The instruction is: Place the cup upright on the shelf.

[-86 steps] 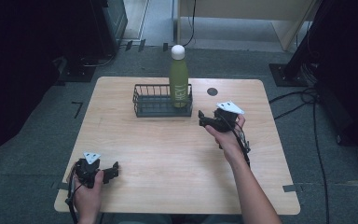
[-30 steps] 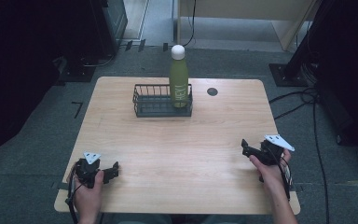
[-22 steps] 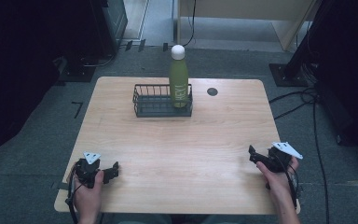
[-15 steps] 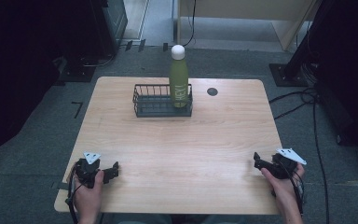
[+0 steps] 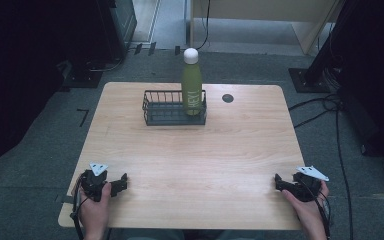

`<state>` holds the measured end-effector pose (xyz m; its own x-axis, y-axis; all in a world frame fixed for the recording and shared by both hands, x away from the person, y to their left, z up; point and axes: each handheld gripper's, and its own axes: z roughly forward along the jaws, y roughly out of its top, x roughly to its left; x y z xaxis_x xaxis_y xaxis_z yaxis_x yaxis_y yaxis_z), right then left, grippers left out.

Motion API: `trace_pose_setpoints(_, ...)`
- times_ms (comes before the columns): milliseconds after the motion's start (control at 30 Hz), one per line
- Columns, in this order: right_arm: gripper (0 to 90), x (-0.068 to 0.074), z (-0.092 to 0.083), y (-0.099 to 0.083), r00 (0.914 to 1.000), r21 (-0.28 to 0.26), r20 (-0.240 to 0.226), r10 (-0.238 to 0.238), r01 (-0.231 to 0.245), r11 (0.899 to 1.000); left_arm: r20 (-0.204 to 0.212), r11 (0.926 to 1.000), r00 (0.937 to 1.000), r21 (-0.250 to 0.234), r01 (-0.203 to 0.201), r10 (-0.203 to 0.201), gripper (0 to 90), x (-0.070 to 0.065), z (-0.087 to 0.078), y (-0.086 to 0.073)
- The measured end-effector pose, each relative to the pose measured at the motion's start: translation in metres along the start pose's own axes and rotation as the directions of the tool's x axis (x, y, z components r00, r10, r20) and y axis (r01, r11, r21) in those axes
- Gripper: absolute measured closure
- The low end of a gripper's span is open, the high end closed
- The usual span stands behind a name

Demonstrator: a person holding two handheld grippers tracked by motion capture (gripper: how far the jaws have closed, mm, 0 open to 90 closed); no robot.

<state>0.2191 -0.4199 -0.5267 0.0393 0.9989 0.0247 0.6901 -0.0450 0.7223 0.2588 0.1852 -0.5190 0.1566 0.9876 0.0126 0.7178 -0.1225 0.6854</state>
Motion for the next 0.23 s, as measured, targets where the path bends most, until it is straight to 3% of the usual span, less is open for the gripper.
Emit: trace_pose_setpoints(233,0.0,-0.0007,0.0012,0.0006,0.9999,0.015,0.012,0.011,-0.011,1.0,0.0,1.0,1.0,-0.001,0.001,-0.001,0.0,-0.0001,0.0001,0.0)
